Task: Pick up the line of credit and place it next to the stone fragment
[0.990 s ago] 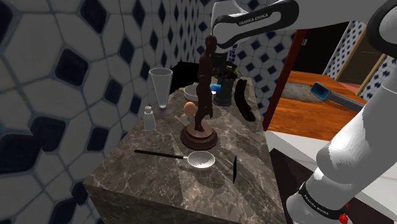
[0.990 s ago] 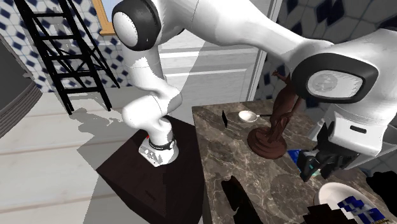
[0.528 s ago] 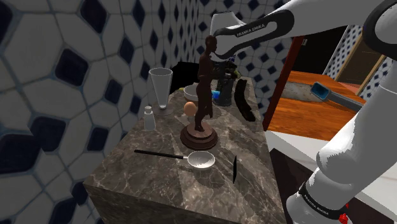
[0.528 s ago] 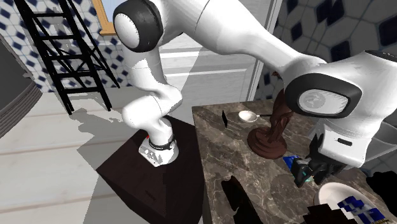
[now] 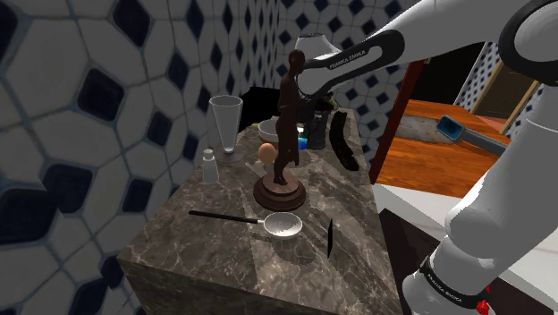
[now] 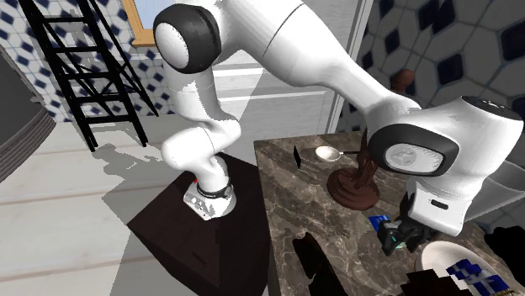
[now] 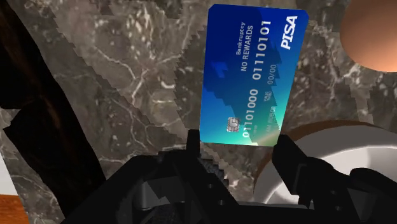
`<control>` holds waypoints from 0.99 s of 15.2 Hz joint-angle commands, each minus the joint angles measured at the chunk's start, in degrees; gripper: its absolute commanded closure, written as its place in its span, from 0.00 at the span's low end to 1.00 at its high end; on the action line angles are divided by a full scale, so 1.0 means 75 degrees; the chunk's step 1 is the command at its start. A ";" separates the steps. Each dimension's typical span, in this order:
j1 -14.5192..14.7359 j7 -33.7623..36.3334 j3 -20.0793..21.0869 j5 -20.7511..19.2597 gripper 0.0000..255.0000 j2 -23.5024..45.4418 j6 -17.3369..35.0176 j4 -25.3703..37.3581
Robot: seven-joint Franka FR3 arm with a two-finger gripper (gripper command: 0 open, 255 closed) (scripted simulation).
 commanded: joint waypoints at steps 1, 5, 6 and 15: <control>0.0003 0.0062 -0.0002 -0.0057 1.00 0.0077 0.0203 -0.0133; 0.0011 0.0191 -0.0015 -0.0194 1.00 0.0272 0.0575 -0.0334; 0.0013 0.0225 -0.0019 -0.0231 1.00 0.0324 0.0667 -0.0381; 0.0034 0.0456 -0.0057 -0.0489 1.00 0.0673 0.1213 -0.0623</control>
